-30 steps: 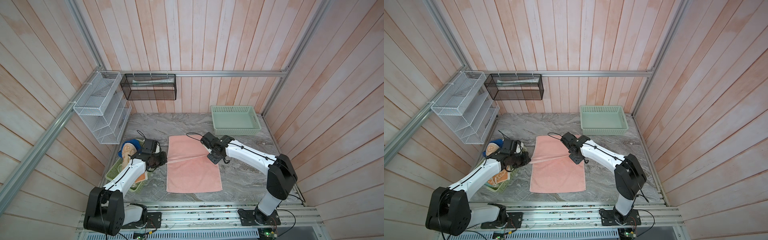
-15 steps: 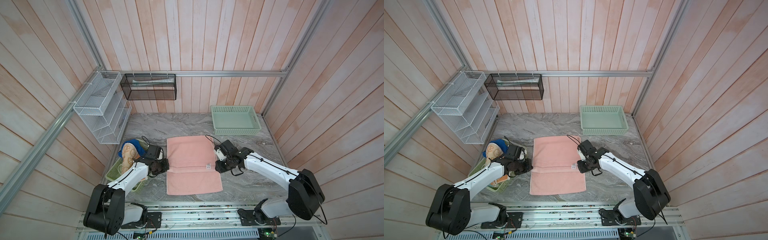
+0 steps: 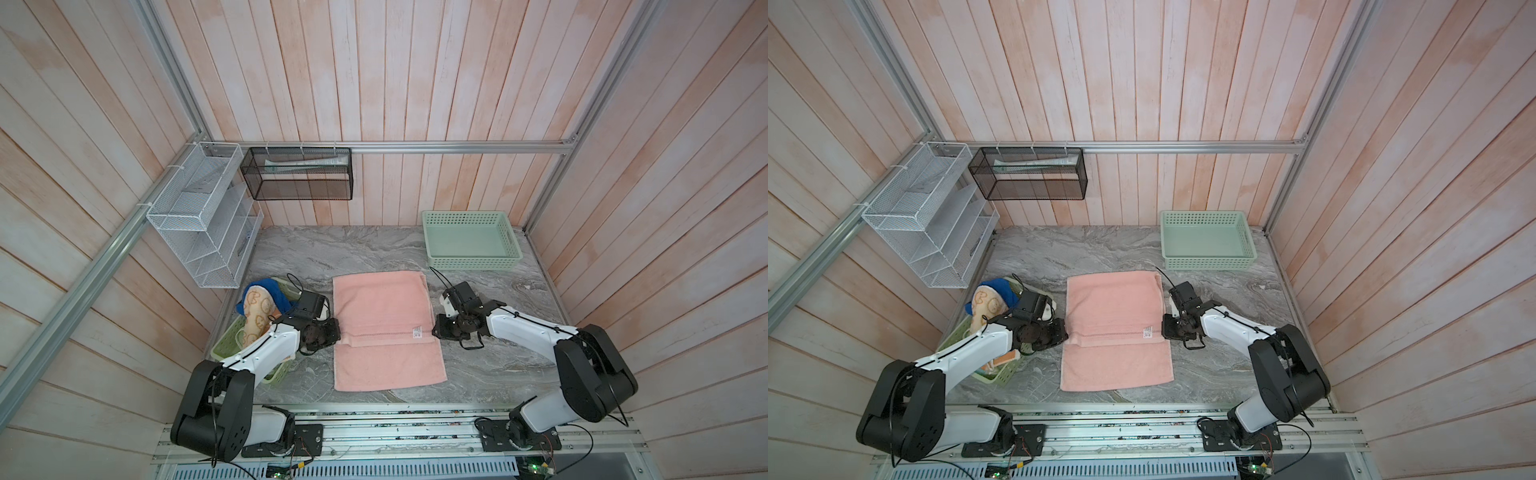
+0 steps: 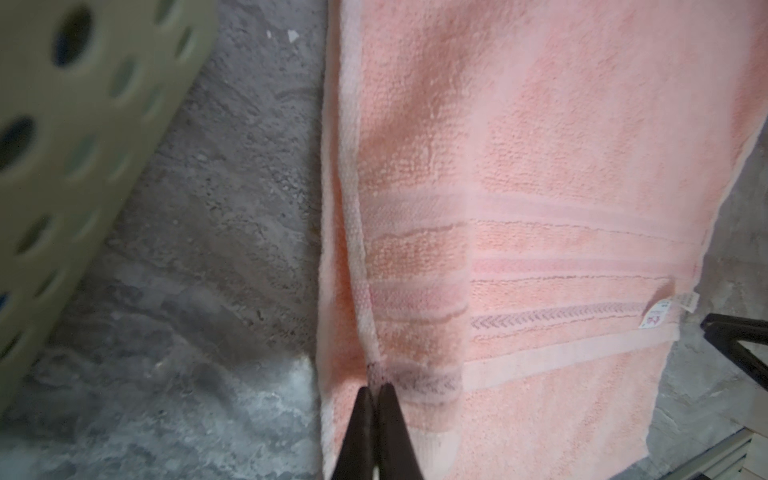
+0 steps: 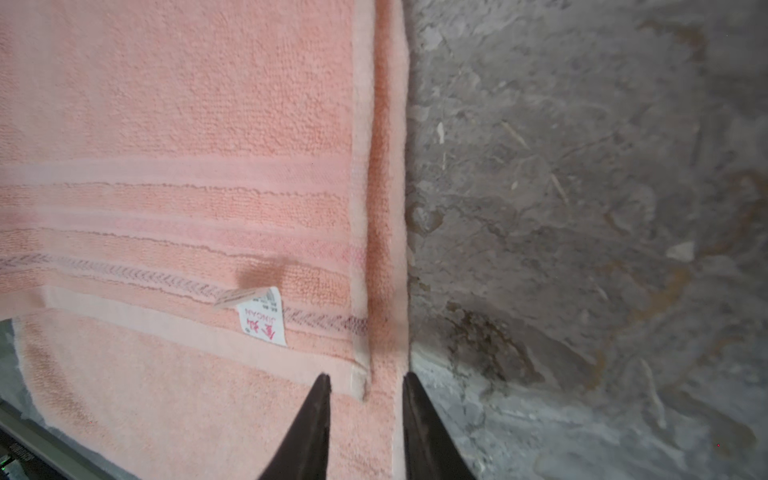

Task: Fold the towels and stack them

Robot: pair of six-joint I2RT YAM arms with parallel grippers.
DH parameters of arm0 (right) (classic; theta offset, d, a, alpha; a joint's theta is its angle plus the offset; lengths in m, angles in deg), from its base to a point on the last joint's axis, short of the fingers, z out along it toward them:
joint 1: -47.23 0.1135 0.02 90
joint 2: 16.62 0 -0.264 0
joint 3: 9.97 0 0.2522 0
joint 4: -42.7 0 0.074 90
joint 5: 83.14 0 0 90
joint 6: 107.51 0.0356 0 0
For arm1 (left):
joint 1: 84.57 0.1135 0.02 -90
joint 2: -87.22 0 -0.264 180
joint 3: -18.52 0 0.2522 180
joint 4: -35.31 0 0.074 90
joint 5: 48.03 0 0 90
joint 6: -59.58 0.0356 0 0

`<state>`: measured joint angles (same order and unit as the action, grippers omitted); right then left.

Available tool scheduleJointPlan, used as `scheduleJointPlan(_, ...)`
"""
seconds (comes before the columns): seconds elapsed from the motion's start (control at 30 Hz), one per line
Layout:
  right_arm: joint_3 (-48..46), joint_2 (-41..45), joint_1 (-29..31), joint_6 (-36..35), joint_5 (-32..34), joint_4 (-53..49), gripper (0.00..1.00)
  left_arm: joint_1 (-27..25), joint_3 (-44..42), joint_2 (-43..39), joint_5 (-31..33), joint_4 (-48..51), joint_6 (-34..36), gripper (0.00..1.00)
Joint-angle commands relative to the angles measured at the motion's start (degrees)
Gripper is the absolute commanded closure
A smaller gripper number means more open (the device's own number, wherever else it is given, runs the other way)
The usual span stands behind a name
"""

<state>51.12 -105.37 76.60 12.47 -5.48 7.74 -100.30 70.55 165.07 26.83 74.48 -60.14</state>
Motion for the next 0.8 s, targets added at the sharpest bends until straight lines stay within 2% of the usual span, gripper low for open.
scheduleJointPlan(0.0,2.2,-2.6,0.0,-0.4,-2.1,1.2,0.70,-0.1,-0.1,1.4,-0.1,-1.8,-0.2,1.00)
scheduleJointPlan(0.13,1.4,-3.1,0.0,0.3,-3.1,2.3,0.76,-0.1,0.3,2.6,-0.1,-2.2,-0.1,1.00)
scheduleJointPlan(0.3,1.5,-5.0,0.0,0.1,-4.5,2.5,0.77,0.0,0.8,4.3,-0.2,-2.8,-0.1,1.00)
scheduleJointPlan(0.43,3.1,-6.1,0.0,-0.2,-4.8,2.9,0.90,1.1,1.7,6.1,-0.2,-3.4,0.4,1.00)
scheduleJointPlan(0.6,6.4,-8.9,-0.3,-1.4,-5.5,2.6,1.00,3.1,3.5,8.7,-0.7,-4.5,1.8,1.00)
scheduleJointPlan(0.77,10.0,-11.1,-1.7,-2.3,-6.3,2.4,1.00,5.5,6.4,12.5,-0.5,-5.1,3.6,1.00)
